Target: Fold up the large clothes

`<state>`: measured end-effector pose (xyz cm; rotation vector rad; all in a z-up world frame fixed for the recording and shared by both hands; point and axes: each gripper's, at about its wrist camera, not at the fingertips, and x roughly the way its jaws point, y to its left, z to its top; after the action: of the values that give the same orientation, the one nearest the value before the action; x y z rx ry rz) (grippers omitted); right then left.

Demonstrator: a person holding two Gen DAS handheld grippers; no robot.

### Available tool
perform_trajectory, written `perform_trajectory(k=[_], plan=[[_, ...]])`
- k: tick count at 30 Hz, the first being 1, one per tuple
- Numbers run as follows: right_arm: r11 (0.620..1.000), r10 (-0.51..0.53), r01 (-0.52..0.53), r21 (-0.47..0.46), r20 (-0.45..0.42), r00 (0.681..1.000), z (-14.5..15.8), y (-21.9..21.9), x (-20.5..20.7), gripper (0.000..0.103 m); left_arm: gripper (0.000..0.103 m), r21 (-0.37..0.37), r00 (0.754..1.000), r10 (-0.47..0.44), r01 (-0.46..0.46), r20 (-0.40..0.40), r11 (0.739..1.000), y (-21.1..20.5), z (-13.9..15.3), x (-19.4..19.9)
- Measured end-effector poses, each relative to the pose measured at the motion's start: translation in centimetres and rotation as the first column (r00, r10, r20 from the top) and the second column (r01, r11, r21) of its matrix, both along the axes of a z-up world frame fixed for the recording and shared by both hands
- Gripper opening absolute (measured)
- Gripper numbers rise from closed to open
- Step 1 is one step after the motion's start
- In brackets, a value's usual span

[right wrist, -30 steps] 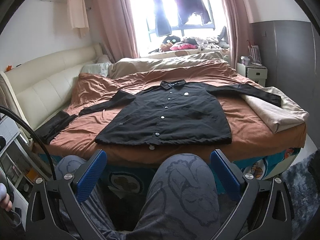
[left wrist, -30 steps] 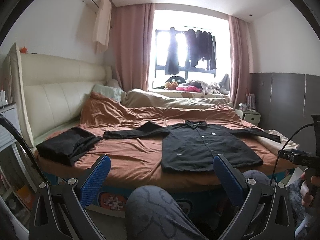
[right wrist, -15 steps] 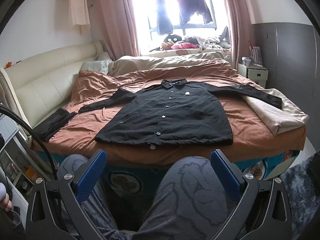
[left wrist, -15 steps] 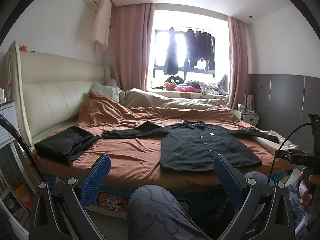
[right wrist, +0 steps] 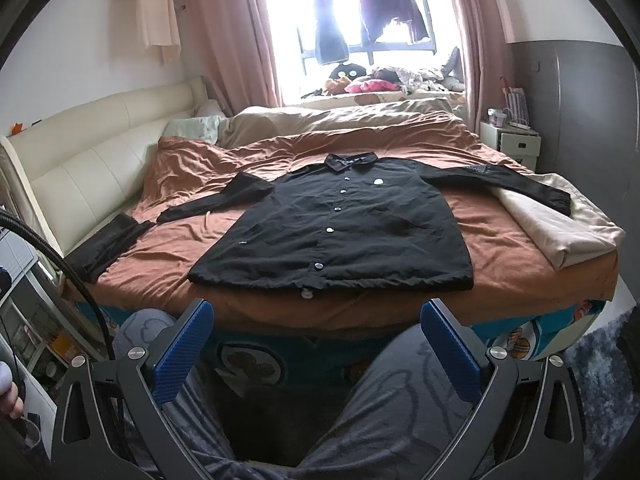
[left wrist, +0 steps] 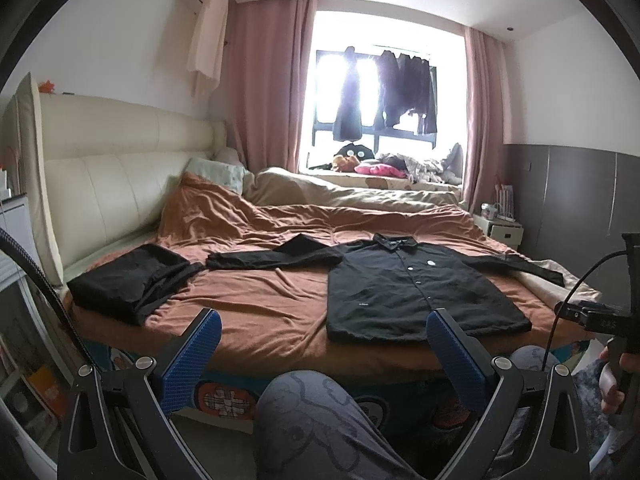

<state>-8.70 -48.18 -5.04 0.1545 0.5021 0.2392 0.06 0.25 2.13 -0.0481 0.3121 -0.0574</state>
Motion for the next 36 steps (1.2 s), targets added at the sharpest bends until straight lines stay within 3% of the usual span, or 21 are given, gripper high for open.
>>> perform_trajectory(k=[17, 29, 36], plan=[[0.998, 0.058, -0.059, -0.025, -0.039, 0.998, -0.3, 1.5, 10.0, 0.103, 0.103, -0.022, 0.991, 0.037, -0.040, -0.132, 0.999, 1.7, -3.0, 9.8], [0.992, 0.120, -0.124, -0.039, -0.087, 0.989, -0.5, 3.5, 20.3, 0.103, 0.102, -0.031, 0.961, 0.045, -0.056, -0.273, 0.998, 3.8, -6.5, 21.7], [0.989, 0.141, -0.146, -0.027, -0.125, 0.982, -1.0, 5.0, 26.4, 0.103, 0.093, -0.076, 0.938, 0.049, -0.080, -0.344, 0.994, 7.6, -7.7, 28.5]])
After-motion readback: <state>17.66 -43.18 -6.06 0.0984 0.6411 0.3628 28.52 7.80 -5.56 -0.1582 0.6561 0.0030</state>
